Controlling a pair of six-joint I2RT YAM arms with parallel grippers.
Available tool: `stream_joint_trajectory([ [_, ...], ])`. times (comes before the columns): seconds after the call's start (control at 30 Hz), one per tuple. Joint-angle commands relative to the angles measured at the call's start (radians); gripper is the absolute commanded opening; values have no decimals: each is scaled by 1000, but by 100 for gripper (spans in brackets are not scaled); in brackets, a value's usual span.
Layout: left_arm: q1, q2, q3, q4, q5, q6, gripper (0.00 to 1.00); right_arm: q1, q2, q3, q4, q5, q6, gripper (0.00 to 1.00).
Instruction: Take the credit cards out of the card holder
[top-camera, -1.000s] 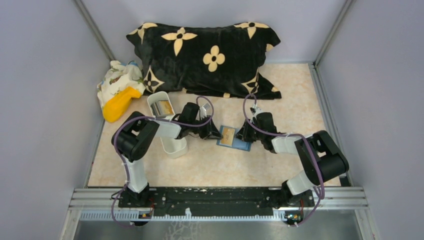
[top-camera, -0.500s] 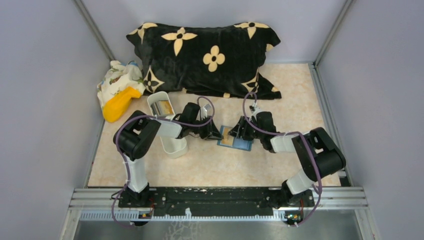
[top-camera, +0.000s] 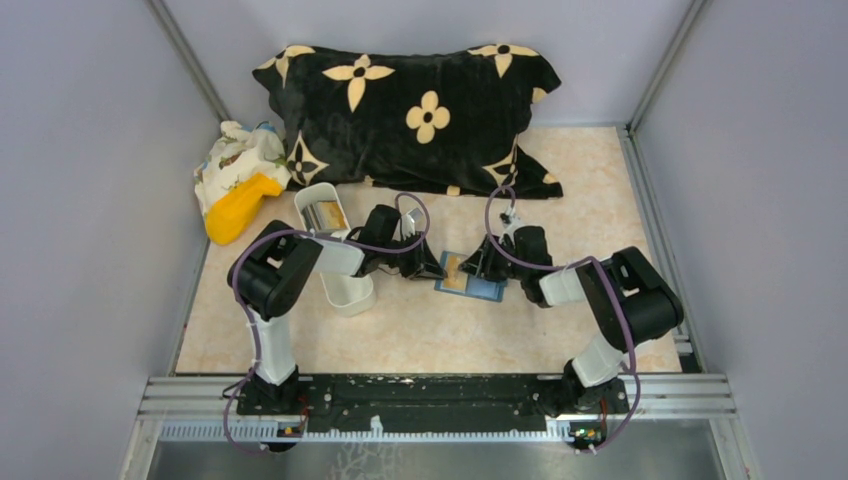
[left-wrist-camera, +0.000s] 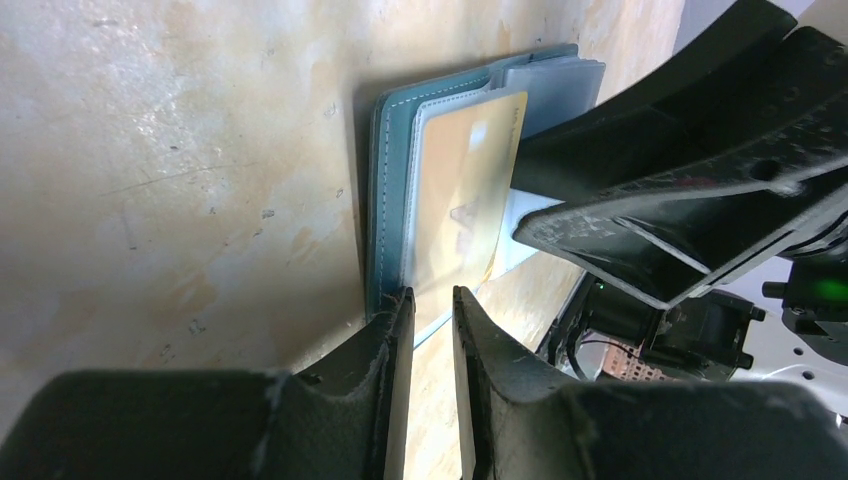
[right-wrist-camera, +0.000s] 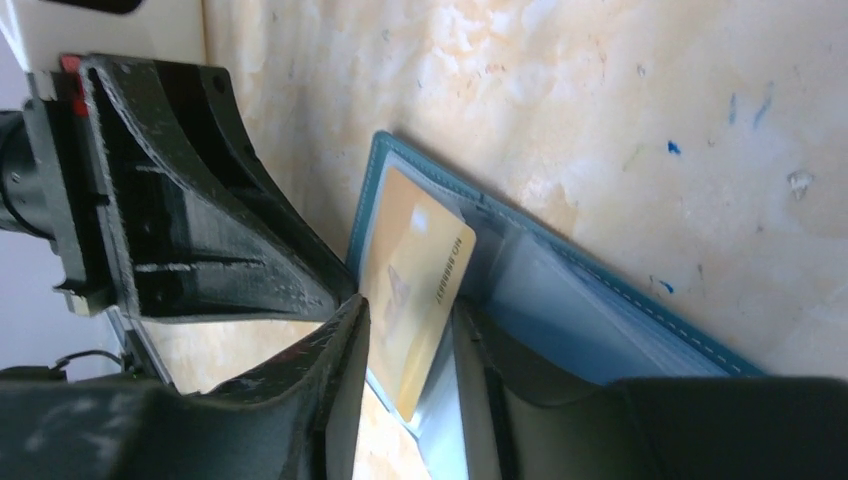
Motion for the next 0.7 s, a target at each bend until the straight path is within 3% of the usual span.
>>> stream_joint_trajectory([
  [0.0, -9, 44, 0, -51, -34, 29, 28, -1, 19, -23, -11, -4, -1, 31],
  [0.23, -9, 41, -2, -54, -39, 31, 28, -1, 14, -27, -13, -6, -5, 0],
  [0.67, -9, 43, -3, -55, -56, 36, 28, -42, -51, -28, -104, 25, -41, 0],
])
